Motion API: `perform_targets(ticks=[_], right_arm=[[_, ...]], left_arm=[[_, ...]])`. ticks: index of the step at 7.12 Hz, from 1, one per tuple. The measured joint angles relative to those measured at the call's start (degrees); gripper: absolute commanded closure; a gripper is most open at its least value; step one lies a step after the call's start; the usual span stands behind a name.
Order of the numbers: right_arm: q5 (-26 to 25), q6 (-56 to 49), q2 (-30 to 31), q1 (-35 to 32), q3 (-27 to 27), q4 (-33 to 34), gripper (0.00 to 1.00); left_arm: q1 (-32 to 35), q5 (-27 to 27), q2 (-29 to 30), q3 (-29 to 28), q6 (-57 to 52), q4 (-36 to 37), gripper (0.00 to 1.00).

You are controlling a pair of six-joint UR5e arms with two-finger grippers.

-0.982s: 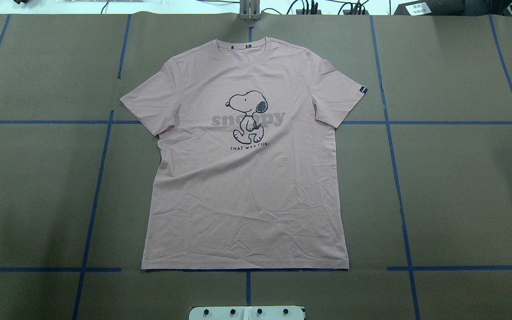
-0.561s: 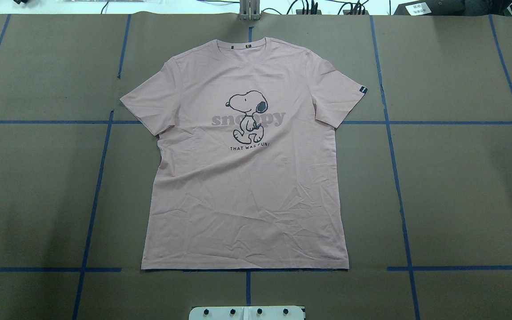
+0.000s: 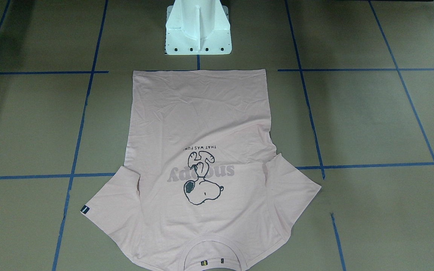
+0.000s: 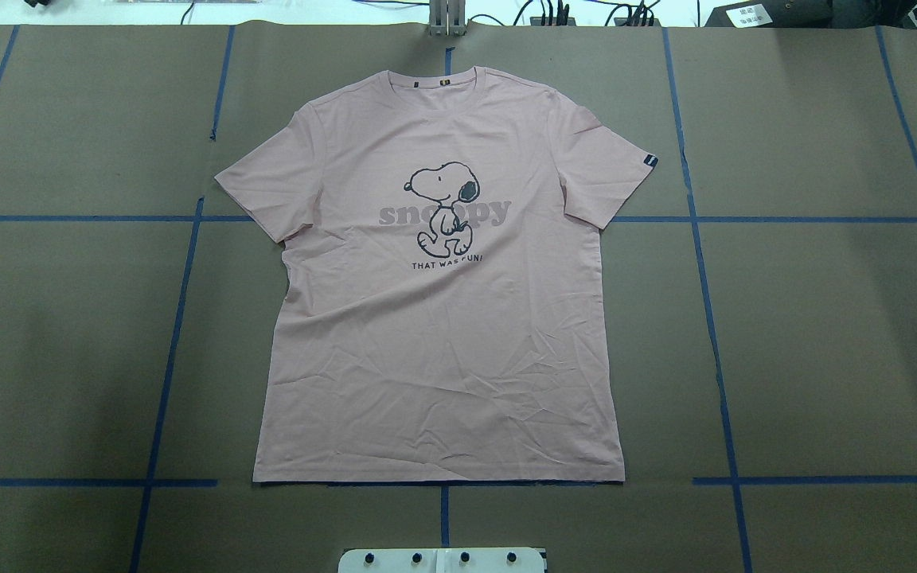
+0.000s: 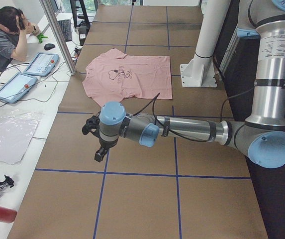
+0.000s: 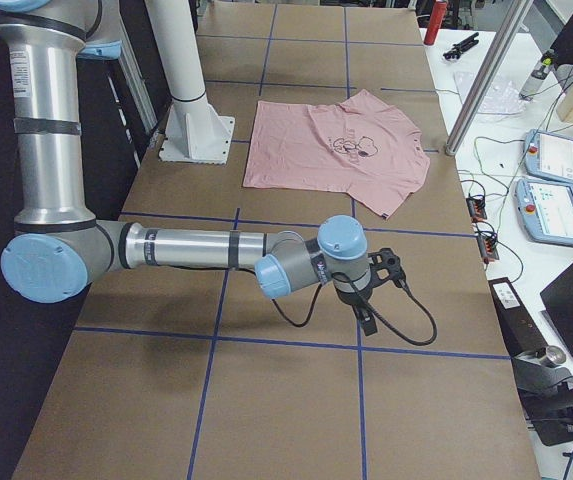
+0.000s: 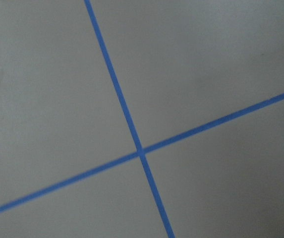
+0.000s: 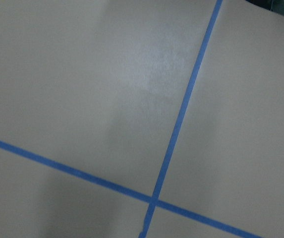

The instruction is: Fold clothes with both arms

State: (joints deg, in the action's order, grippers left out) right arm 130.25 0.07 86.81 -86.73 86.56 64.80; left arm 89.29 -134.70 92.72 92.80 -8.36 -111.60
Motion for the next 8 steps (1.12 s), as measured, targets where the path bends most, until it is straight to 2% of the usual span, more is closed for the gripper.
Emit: perform_targets(ticks=[2, 3, 5, 7, 8], right_arm=[[1.28, 2.88, -6.96, 0.19, -5.57, -1.06, 0.00], [2.85, 5.23, -10.65, 0.58, -8.04, -1.17, 0.00], [4.37, 14.36, -15.95, 3.26, -9.44, -2.25, 0.00], [1.04, 30.24, -18.81, 9.86, -9.73, -8.03, 0.02], [-3.40, 38.28, -21.03, 14.55, -9.99, -9.68, 0.09]], left_arm=[[-0.17, -0.30, 7.49, -5.76, 4.23, -11.45, 0.00], [-0.46, -0.41, 11.45, -9.09, 8.15, -14.24, 0.00], [-2.67, -0.47, 15.16, -11.88, 12.65, -18.94, 0.00], [-9.06, -0.13, 15.94, -11.91, 24.84, -25.43, 0.00], [-12.52, 0.95, 16.46, -11.95, 31.41, -26.97, 0.00]])
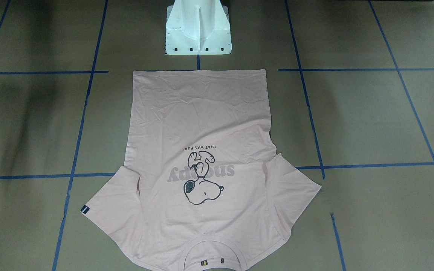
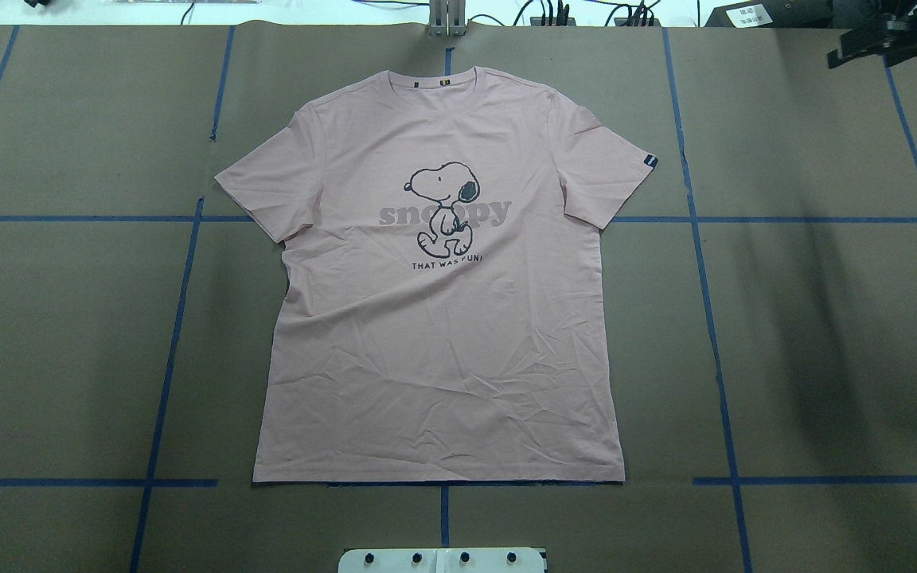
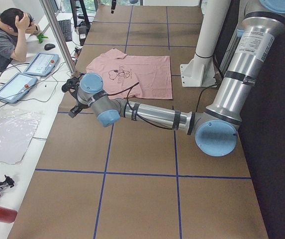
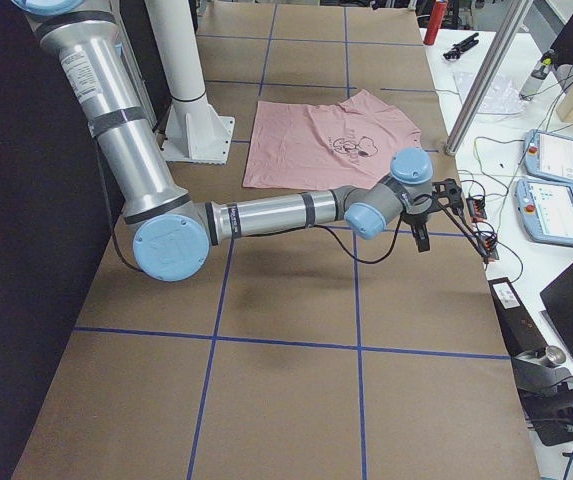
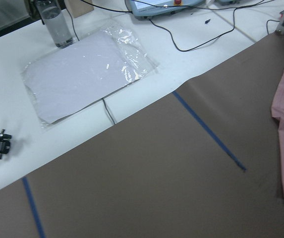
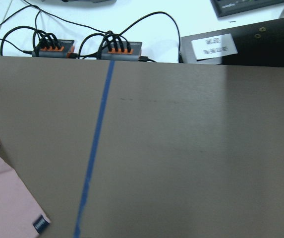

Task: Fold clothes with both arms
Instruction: 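Move the right gripper to the sleeve nearest it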

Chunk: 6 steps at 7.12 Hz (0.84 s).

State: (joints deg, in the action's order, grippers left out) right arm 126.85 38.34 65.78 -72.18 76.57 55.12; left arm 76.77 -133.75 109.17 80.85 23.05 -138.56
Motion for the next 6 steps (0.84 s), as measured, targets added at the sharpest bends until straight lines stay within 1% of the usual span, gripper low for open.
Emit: perform_targets(ticks=[1, 2, 4, 6], right_arm=[[-5.10, 5.60, -2.17, 4.45, -0.42, -0.61, 0.18], [-9.91, 9.76, -3.82, 8.51, -0.92, -0.87, 0.27], [-16.15, 17.34, -5.52, 14.87, -1.80, -1.50, 0.33], [-22.39, 20.52, -6.76, 19.59, -4.13, -2.86, 0.36]], left_arm=[[-1.92, 1.55, 0.43, 0.09, 4.10, -0.67, 0.00], [-2.97, 2.45, 0.67, 0.14, 5.85, -0.95, 0.00], [-3.75, 2.92, 1.02, 0.29, 6.56, -1.08, 0.00], [-3.99, 3.14, 1.11, 0.55, 6.55, -1.09, 0.00]])
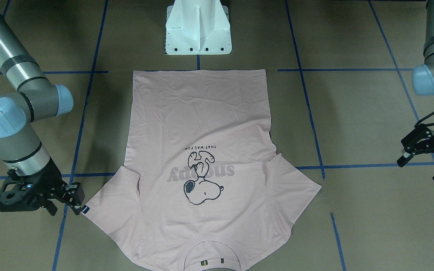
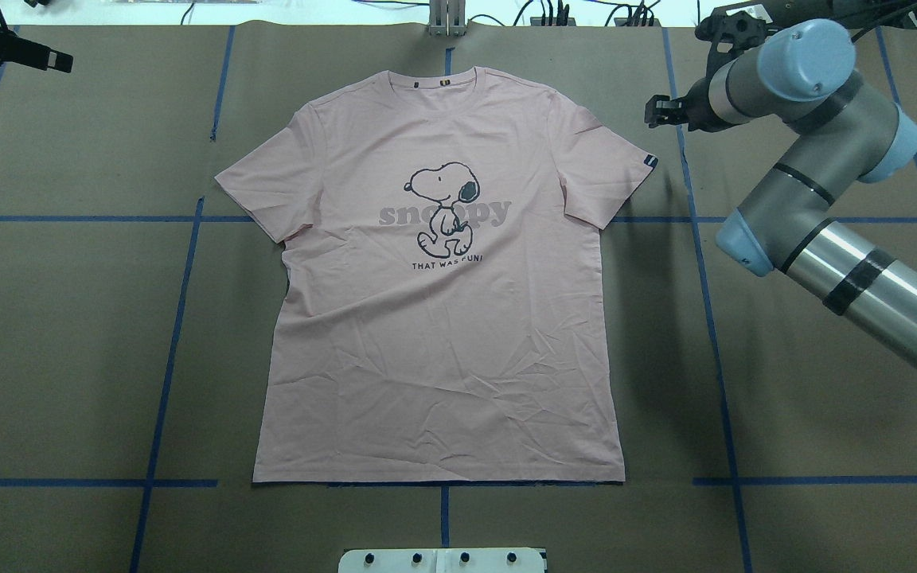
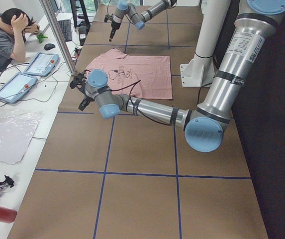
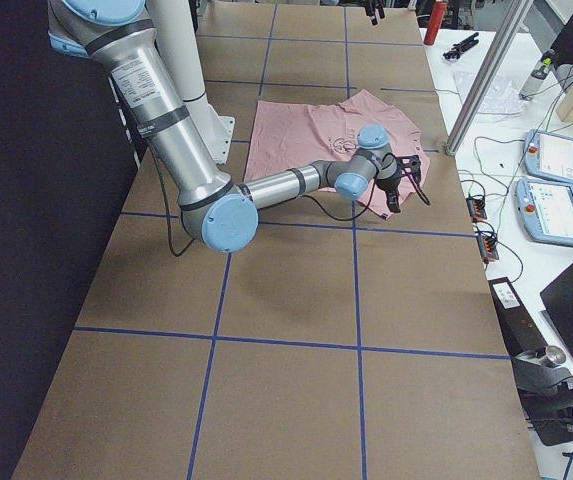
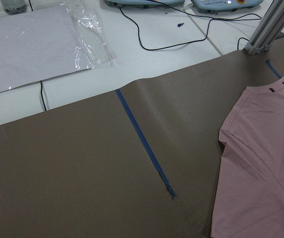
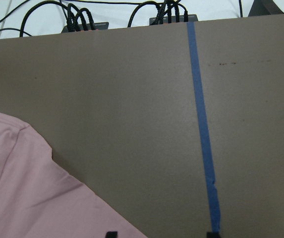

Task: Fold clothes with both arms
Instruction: 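Move the right gripper to the sleeve nearest it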

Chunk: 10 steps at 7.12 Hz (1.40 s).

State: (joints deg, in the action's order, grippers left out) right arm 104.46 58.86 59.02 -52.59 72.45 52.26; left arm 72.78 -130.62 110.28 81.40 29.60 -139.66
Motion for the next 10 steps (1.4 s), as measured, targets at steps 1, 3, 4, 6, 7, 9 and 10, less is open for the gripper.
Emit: perform_targets(ticks=[1, 3, 4, 6, 7, 9, 10], right_arm=[[-1.46, 1.01, -1.08, 1.09, -1.73, -0.88, 0.36], [-2.42, 2.53, -1.89, 2.07, -5.62, -5.29, 0.36], [-2.74, 2.70, -1.94, 2.41, -6.69, -6.38, 0.37], [-3.37, 3.19, -1.85, 3.17, -7.58, -6.78, 0.37], [-3.44, 3.30, -1.68, 3.35, -7.70, -6.76, 0.40], [-3.47, 3.54, -1.55, 3.44, -7.67, -6.74, 0.45], [-3.48, 3.59, -1.54, 3.52, -7.63, -6.74, 0.45]], left_arm=[[-0.05, 0.21, 0.01, 0.15, 0.00, 0.00, 0.00], [-0.09, 0.41, 0.02, 0.23, 0.01, 0.00, 0.00], [-0.09, 0.54, 0.02, 0.24, 0.02, 0.00, 0.00], [-0.10, 0.62, 0.02, 0.19, 0.02, 0.00, 0.00], [-0.10, 0.62, 0.02, 0.17, 0.02, 0.00, 0.00], [-0.10, 0.63, 0.02, 0.16, 0.02, 0.00, 0.00], [-0.10, 0.63, 0.02, 0.13, 0.00, 0.00, 0.00]])
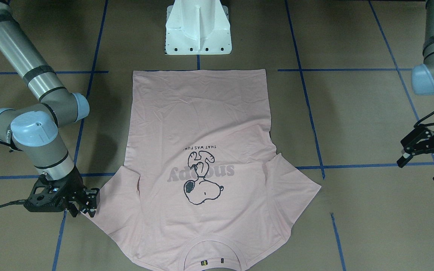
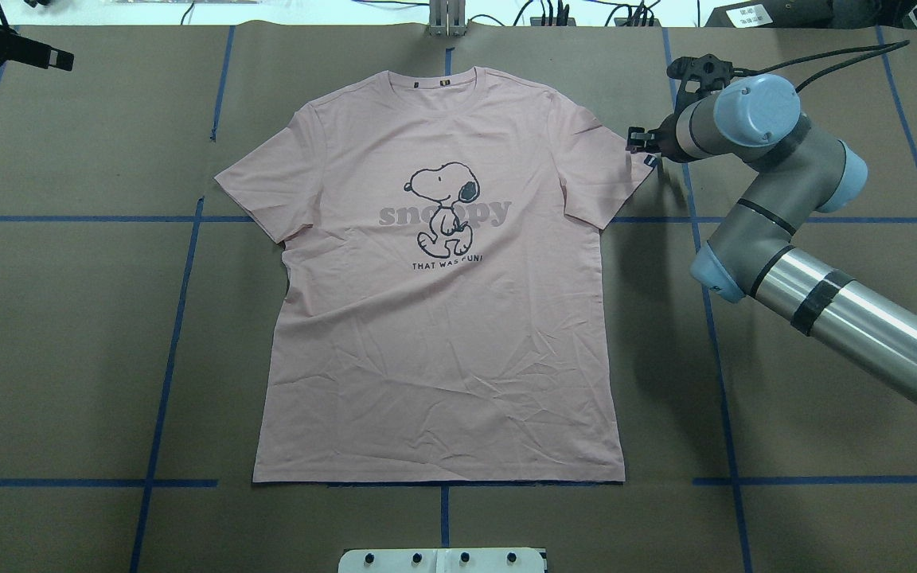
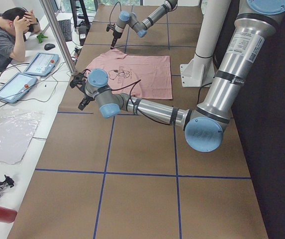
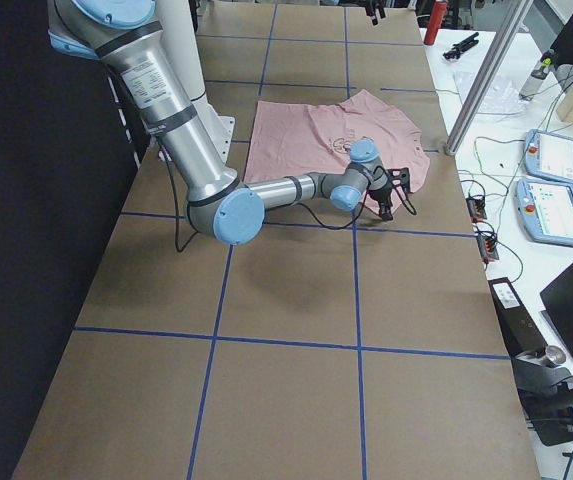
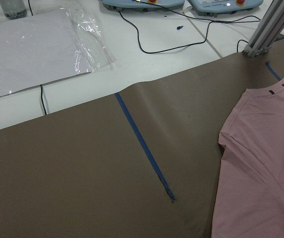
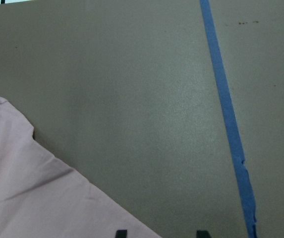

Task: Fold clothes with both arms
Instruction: 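Move the right gripper to the sleeve nearest it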

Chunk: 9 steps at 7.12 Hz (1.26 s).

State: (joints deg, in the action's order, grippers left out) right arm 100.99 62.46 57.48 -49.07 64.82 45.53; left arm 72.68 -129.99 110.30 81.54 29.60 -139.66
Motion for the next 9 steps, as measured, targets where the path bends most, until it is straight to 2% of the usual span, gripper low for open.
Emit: perform_targets(ticks=[3, 4, 5, 9], right_arm=[[0.00, 0.07, 0.06, 0.41, 0.07, 0.00, 0.48], [-0.02, 0.05, 0.10, 0.52, 0.10, 0.02, 0.76], [-0.06, 0.06, 0.14, 0.59, 0.18, 0.04, 1.00], [-0.09, 0.24, -0.12, 0.56, 1.11, 1.38, 1.00]], left_arm=[[-0.02, 0.00, 0.00, -0.12, -0.07, 0.00, 0.00], [-0.06, 0.00, 0.00, -0.13, -0.09, 0.00, 0.00], [-0.07, 0.00, 0.00, -0.15, -0.11, 0.00, 0.00], [-0.09, 0.00, 0.00, -0.18, -0.11, 0.00, 0.00]])
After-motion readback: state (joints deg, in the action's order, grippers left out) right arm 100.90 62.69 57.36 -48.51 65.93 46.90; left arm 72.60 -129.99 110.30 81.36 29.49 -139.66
